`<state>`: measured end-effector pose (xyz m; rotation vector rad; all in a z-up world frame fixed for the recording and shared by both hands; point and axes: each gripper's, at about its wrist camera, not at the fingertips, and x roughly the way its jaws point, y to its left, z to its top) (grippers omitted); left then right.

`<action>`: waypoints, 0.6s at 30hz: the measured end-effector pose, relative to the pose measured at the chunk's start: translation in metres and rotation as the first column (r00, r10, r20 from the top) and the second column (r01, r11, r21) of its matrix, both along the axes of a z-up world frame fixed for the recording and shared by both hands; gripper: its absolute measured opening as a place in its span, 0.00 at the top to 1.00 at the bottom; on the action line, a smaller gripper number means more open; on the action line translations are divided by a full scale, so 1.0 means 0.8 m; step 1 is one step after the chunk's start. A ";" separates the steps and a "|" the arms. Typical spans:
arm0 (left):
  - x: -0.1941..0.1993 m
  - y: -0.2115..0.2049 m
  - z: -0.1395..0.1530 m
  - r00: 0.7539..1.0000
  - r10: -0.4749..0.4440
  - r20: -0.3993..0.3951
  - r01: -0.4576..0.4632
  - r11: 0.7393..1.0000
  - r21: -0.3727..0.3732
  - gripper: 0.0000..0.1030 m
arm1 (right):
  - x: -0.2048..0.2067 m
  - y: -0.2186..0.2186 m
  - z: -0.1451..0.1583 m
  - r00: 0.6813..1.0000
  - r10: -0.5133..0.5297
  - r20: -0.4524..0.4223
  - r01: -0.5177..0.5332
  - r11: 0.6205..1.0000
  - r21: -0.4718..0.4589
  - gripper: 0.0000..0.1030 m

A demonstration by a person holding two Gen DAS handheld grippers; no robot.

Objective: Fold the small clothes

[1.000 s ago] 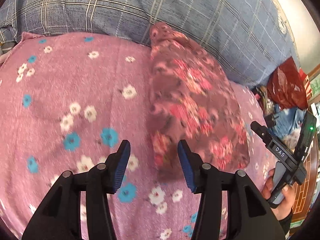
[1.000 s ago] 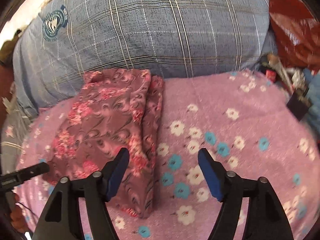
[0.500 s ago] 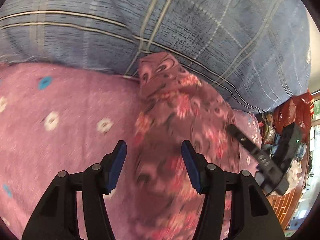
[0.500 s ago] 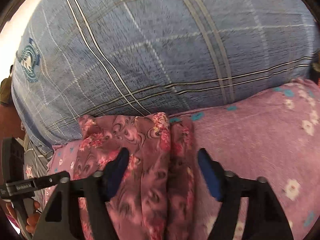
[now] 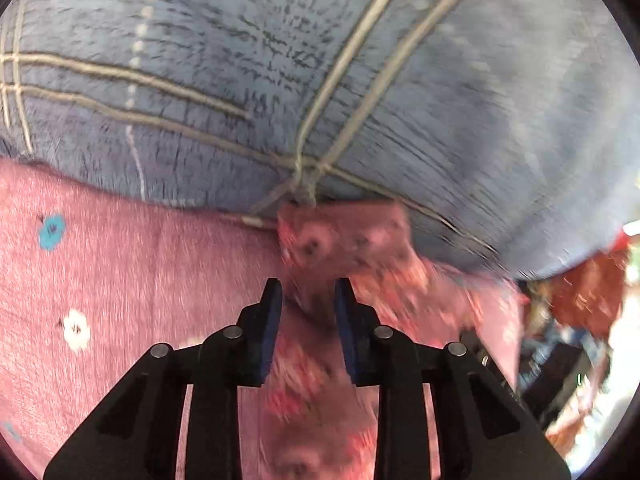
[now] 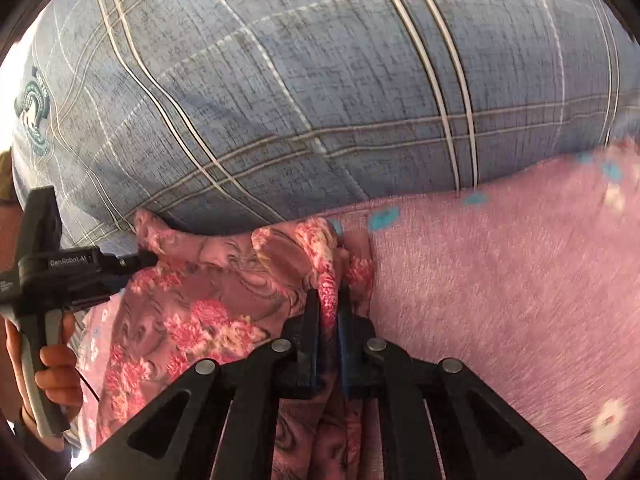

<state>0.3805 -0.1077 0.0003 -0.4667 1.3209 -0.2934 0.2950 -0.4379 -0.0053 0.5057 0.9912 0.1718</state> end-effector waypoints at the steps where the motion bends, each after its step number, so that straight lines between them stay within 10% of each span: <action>1: -0.015 0.004 0.008 0.999 -0.029 0.020 0.029 1.000 -0.002 0.73 | -0.011 -0.011 0.009 0.999 -0.025 0.029 0.023 0.996 0.085 0.86; 5: -0.073 0.005 0.020 0.991 -0.112 0.071 0.117 0.991 -0.063 0.31 | -0.047 -0.026 0.017 0.999 0.005 0.049 -0.016 0.973 0.229 0.72; 13: -0.142 -0.028 -0.010 0.978 -0.172 0.120 0.157 0.980 0.126 0.44 | -0.102 0.017 0.037 0.985 0.084 0.148 -0.092 0.995 0.049 0.95; 15: -0.144 -0.017 -0.011 0.987 -0.134 0.092 0.127 0.989 0.078 0.45 | -0.093 0.027 0.009 0.996 0.087 0.022 -0.084 0.991 -0.102 0.95; 18: -0.163 0.012 0.016 0.987 -0.111 0.119 0.109 0.994 0.025 0.46 | -0.115 0.015 0.022 0.997 0.026 0.066 -0.025 0.999 -0.020 0.88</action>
